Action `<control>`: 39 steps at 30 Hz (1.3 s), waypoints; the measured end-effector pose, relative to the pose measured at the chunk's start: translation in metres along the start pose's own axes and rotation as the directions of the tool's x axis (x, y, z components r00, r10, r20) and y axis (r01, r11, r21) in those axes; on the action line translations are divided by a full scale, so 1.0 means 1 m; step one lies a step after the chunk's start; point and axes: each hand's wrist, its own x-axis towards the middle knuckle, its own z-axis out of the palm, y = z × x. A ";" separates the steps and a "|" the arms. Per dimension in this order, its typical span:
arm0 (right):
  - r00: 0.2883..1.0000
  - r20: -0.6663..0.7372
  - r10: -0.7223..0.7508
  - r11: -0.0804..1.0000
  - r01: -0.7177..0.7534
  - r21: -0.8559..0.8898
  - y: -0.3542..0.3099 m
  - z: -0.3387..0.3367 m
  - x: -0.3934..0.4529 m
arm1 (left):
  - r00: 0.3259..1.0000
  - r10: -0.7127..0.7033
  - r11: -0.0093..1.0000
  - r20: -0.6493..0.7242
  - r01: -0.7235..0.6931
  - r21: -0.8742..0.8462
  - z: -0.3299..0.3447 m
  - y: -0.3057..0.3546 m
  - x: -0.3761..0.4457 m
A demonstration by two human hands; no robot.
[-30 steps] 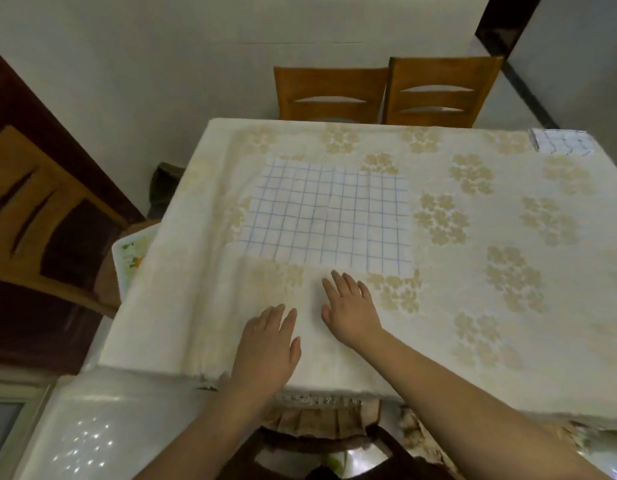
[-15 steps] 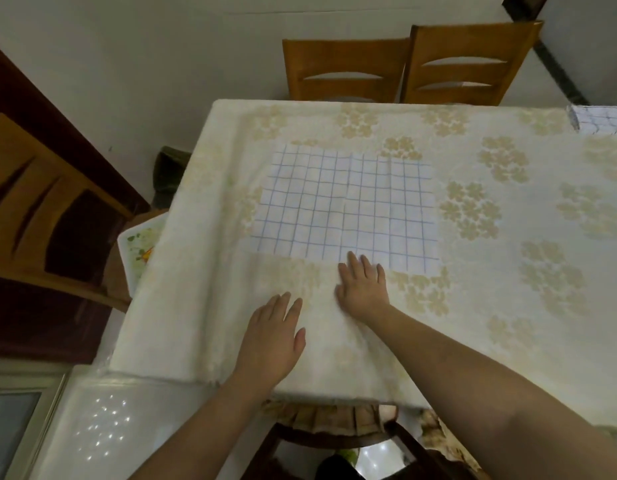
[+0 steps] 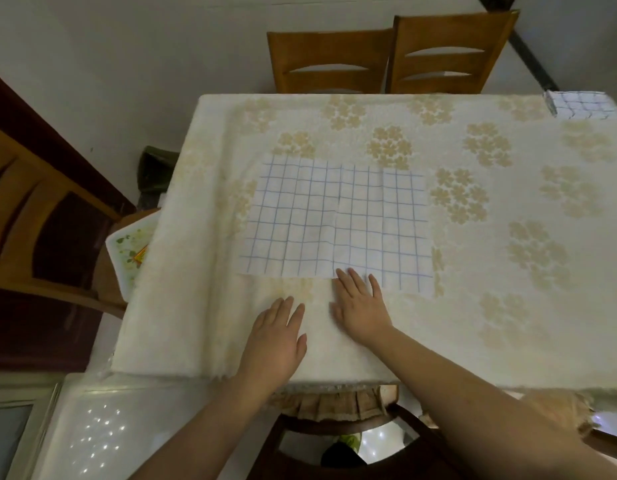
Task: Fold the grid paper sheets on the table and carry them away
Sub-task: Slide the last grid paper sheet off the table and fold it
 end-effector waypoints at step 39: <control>0.918 -0.368 0.146 0.988 -0.116 0.104 -0.050 -0.004 -0.190 | 0.906 0.200 0.978 -0.374 -0.210 0.014 0.025 -0.062 -0.111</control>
